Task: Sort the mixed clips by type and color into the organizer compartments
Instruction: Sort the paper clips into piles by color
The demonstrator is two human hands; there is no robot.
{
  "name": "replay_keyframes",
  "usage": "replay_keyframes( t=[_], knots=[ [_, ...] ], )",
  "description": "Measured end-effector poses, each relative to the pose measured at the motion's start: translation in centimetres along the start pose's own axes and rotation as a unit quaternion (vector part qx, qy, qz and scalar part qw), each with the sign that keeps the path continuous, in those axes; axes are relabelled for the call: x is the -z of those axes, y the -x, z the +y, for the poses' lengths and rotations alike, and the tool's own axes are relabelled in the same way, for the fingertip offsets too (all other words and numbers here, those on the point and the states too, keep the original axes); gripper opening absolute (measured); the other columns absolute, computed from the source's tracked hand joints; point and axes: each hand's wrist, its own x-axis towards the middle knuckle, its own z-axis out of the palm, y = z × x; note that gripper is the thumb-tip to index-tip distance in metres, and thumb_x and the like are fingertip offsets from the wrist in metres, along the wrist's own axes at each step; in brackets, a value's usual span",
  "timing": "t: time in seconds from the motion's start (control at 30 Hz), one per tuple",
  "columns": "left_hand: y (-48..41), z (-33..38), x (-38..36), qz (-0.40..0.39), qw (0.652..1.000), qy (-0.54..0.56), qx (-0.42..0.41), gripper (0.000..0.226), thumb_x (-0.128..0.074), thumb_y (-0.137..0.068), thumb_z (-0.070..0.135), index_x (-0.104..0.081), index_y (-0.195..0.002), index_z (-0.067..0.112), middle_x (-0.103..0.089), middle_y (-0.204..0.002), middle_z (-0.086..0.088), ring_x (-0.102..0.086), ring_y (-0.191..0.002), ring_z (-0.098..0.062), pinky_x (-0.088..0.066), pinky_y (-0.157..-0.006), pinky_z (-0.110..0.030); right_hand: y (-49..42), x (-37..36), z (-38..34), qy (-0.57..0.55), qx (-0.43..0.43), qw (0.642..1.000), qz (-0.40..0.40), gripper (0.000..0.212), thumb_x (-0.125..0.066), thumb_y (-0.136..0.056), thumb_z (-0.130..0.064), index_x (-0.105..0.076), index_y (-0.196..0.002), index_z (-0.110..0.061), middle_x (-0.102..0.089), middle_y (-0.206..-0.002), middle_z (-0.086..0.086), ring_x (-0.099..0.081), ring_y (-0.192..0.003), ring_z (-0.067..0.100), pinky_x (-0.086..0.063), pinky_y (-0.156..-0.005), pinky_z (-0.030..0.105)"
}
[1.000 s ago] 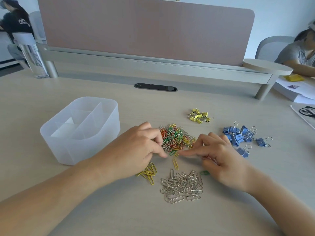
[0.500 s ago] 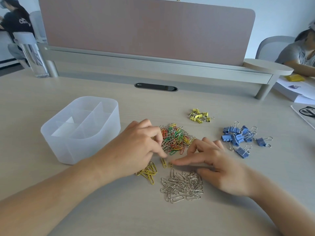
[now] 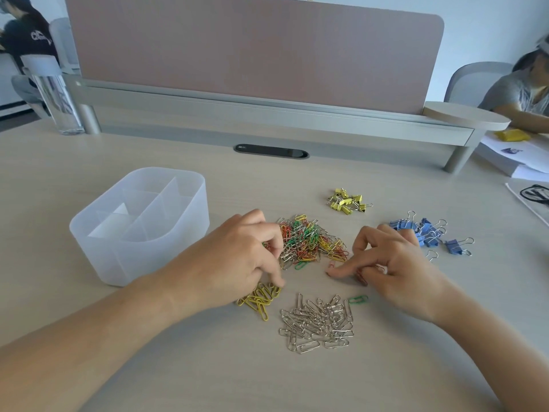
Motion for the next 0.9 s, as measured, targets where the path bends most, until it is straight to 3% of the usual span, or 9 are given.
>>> replay_keyframes(
  t=[0.1,0.17,0.27,0.4,0.53,0.67,0.8,0.9],
  knots=[
    [0.1,0.1,0.1,0.015,1.000,-0.006,0.010,0.034,-0.055,-0.075,0.005,-0.076,-0.068,0.031,-0.055,-0.084,0.015,-0.037,-0.083,-0.002,-0.034,-0.071,-0.019,-0.1,0.6,0.6,0.018,-0.042,0.998,0.041,0.043,-0.046,-0.071,-0.017,-0.072,-0.069,-0.052,-0.053,-0.088,-0.014,-0.046,-0.084,0.008,-0.022,-0.088,0.020],
    [0.1,0.1,-0.2,0.026,0.999,-0.018,0.014,0.040,-0.048,-0.079,0.007,-0.078,-0.079,0.033,-0.055,-0.087,0.016,-0.036,-0.083,-0.003,-0.039,-0.071,-0.023,-0.2,0.6,0.6,0.015,-0.053,0.997,0.057,0.043,-0.045,-0.070,-0.015,-0.072,-0.068,-0.049,-0.054,-0.088,-0.015,-0.047,-0.083,0.008,-0.023,-0.088,0.022],
    [0.1,-0.1,-1.0,0.013,0.998,-0.056,0.019,0.055,-0.030,-0.083,0.014,-0.073,-0.109,0.038,-0.053,-0.093,0.014,-0.031,-0.081,-0.006,-0.042,-0.070,-0.028,0.0,0.1,-0.1,0.008,-0.006,0.999,0.042,0.050,-0.046,-0.071,-0.011,-0.073,-0.084,-0.051,-0.052,-0.081,-0.017,-0.045,-0.085,0.001,-0.024,-0.086,0.027],
    [0.2,-0.1,-2.0,-0.025,0.995,-0.094,0.016,0.058,-0.041,-0.084,0.008,-0.062,-0.125,0.043,-0.048,-0.100,0.013,-0.036,-0.088,-0.011,-0.045,-0.076,-0.033,0.0,-0.7,-0.6,0.018,0.036,0.999,0.022,0.058,-0.045,-0.075,-0.006,-0.071,-0.099,-0.052,-0.048,-0.086,-0.020,-0.040,-0.086,-0.003,-0.020,-0.085,0.017],
    [0.0,0.6,-2.5,-0.025,0.996,-0.085,-0.007,0.063,-0.036,-0.083,0.006,-0.058,-0.128,0.045,-0.045,-0.102,0.014,-0.040,-0.091,-0.013,-0.038,-0.083,-0.030,0.0,-0.4,-0.5,0.007,0.032,0.999,0.028,0.058,-0.045,-0.074,-0.007,-0.070,-0.096,-0.055,-0.046,-0.085,-0.021,-0.040,-0.087,-0.002,-0.020,-0.088,0.020],
    [-0.2,0.6,-2.1,0.006,0.997,-0.079,-0.004,0.058,-0.030,-0.085,0.012,-0.064,-0.122,0.040,-0.047,-0.100,0.014,-0.033,-0.088,-0.010,-0.029,-0.080,-0.026,0.0,-0.2,-0.4,0.012,0.027,0.999,0.022,0.058,-0.045,-0.073,-0.007,-0.071,-0.093,-0.054,-0.047,-0.082,-0.019,-0.040,-0.086,-0.001,-0.021,-0.087,0.019],
    [-0.1,0.3,-2.2,0.002,0.996,-0.088,0.018,0.060,-0.027,-0.085,0.014,-0.063,-0.123,0.044,-0.044,-0.102,0.015,-0.034,-0.089,-0.011,-0.033,-0.082,-0.028,0.0,-0.6,-0.4,0.021,0.033,0.999,-0.004,0.061,-0.042,-0.073,-0.008,-0.069,-0.099,-0.056,-0.048,-0.085,-0.019,-0.040,-0.088,-0.001,-0.017,-0.087,0.016],
    [0.0,0.2,-2.3,-0.006,0.995,-0.098,0.019,0.062,-0.026,-0.084,0.014,-0.061,-0.125,0.045,-0.043,-0.101,0.016,-0.031,-0.088,-0.009,-0.034,-0.082,-0.028,0.1,-0.2,-0.3,0.014,0.017,1.000,0.000,0.056,-0.046,-0.072,-0.010,-0.070,-0.088,-0.058,-0.048,-0.082,-0.018,-0.041,-0.085,0.000,-0.019,-0.087,0.018]
  ],
)
